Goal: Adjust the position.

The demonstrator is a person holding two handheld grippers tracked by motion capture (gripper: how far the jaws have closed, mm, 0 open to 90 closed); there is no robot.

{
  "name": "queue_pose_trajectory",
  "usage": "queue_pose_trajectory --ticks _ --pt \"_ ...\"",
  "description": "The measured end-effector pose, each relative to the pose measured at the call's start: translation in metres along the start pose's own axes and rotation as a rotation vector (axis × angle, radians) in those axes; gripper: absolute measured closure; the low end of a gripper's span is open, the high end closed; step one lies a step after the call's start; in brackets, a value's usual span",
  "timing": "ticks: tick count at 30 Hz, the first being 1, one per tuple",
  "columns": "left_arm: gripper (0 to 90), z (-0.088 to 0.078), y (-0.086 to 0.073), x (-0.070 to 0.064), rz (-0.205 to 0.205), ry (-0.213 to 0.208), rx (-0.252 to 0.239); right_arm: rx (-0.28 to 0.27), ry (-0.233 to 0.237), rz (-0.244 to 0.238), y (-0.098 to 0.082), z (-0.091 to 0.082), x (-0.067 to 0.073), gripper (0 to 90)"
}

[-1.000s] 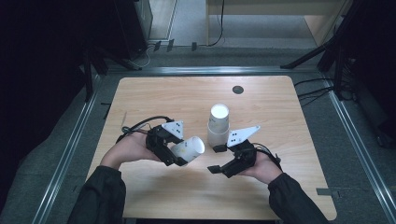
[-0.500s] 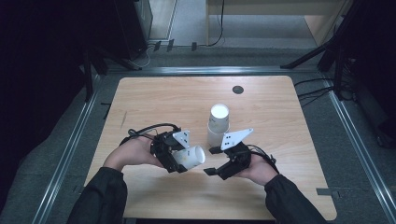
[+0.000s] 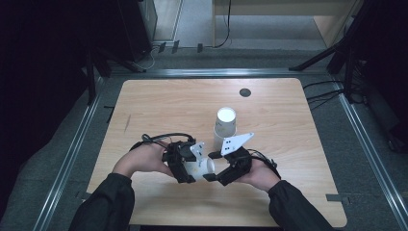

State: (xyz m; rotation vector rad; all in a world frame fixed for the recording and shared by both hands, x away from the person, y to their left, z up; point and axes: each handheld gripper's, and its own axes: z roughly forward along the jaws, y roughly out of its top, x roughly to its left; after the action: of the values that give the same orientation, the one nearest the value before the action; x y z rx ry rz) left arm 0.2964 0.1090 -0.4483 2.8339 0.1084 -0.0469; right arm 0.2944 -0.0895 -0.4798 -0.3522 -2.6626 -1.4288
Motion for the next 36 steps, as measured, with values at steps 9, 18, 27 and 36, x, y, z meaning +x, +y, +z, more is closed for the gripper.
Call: queue_pose_trajectory --ticks 9,18,27,36 --pt "29.6 0.001 0.008 -0.003 0.027 0.013 0.011 0.003 0.024 -0.006 0.002 0.007 0.0 26.8" --pt "29.7 -0.001 0.009 -0.004 0.02 0.008 0.005 0.01 0.039 -0.034 0.004 0.008 0.003 33.4" --pt "25.6 -0.004 0.005 0.0 -0.008 0.006 -0.04 0.008 0.022 -0.051 0.007 0.004 0.004 34.5" --pt "9.9 -0.006 -0.01 0.008 -0.087 0.018 -0.145 -0.025 -0.001 -0.046 0.008 -0.009 0.0 34.4"
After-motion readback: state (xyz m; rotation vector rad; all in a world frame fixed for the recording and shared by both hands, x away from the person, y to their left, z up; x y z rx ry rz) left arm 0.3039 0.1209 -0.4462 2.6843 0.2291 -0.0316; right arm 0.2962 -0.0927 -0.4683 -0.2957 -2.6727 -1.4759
